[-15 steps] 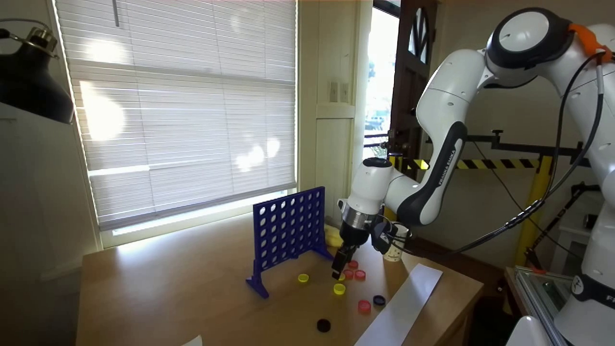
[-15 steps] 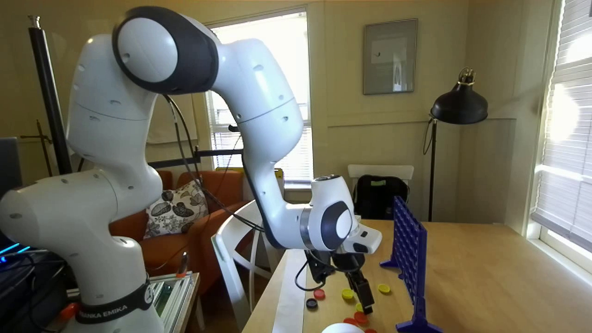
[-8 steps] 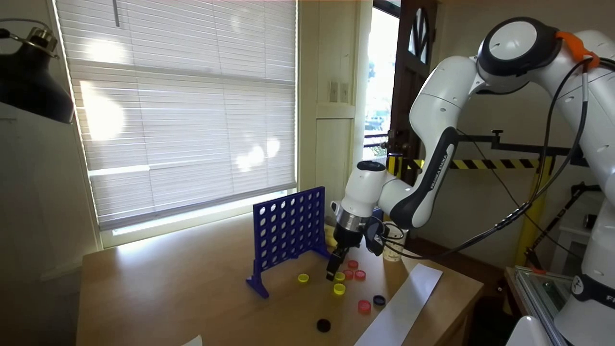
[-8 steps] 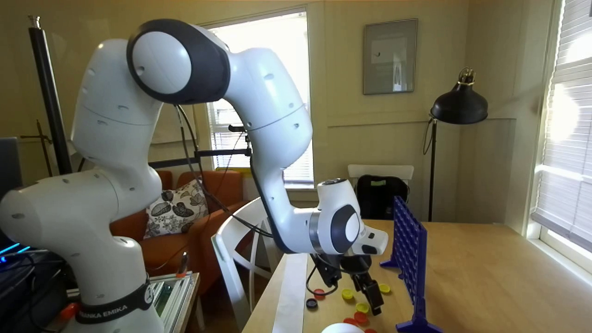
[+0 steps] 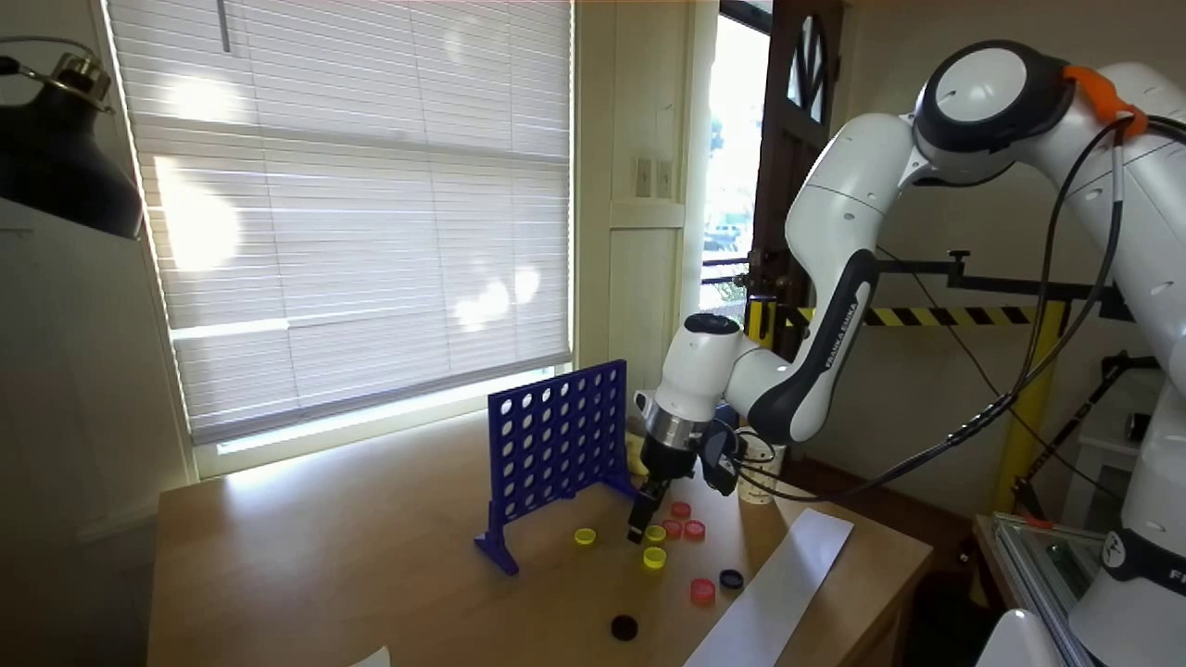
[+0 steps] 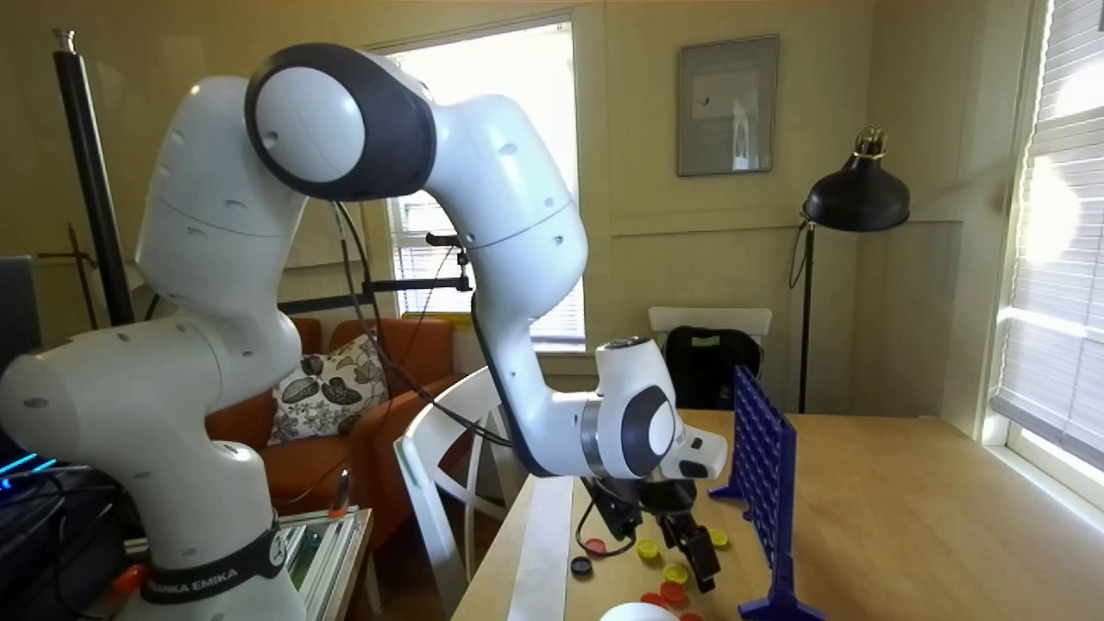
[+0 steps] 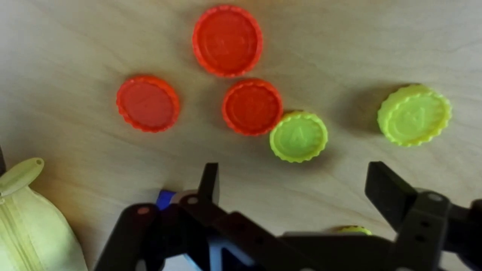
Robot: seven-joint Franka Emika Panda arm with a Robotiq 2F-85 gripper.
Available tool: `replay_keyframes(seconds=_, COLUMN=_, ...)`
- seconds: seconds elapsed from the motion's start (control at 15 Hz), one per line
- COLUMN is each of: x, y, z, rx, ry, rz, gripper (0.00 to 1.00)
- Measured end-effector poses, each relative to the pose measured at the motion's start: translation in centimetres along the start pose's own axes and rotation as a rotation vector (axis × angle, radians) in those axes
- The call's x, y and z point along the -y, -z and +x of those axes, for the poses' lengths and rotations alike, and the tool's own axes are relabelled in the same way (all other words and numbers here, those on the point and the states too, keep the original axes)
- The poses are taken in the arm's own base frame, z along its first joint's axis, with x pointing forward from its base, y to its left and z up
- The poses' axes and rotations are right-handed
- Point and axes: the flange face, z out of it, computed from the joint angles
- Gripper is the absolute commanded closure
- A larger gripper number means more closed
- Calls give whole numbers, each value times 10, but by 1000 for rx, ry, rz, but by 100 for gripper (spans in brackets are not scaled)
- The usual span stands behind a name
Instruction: Put one yellow chip in the blue gameboard.
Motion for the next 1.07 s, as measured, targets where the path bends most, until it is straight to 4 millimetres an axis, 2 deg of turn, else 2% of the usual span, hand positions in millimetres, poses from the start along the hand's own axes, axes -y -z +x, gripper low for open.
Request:
replay_keyframes(seconds=0.33, x=-2, y=-2, z=-2, rx=13, ry=0, rz=-13, gripper=0)
replay_keyframes(seconds=0.47, x=-2, y=-3, z=-3, rx=21, ry=0, rz=-21, gripper=4)
replay_keyframes(seconds=0.53, x=-2, y=-4, z=-3, rx=25, ry=1, rz=-26, gripper=26)
replay_keyframes(seconds=0.6, x=-3, y=-4, z=-3, rx=28, ry=1, rz=-29, gripper=28)
replay_keyframes(seconds=1.07, x=2, y=-2, z=0, rx=24, ry=12, rz=-31, gripper=77)
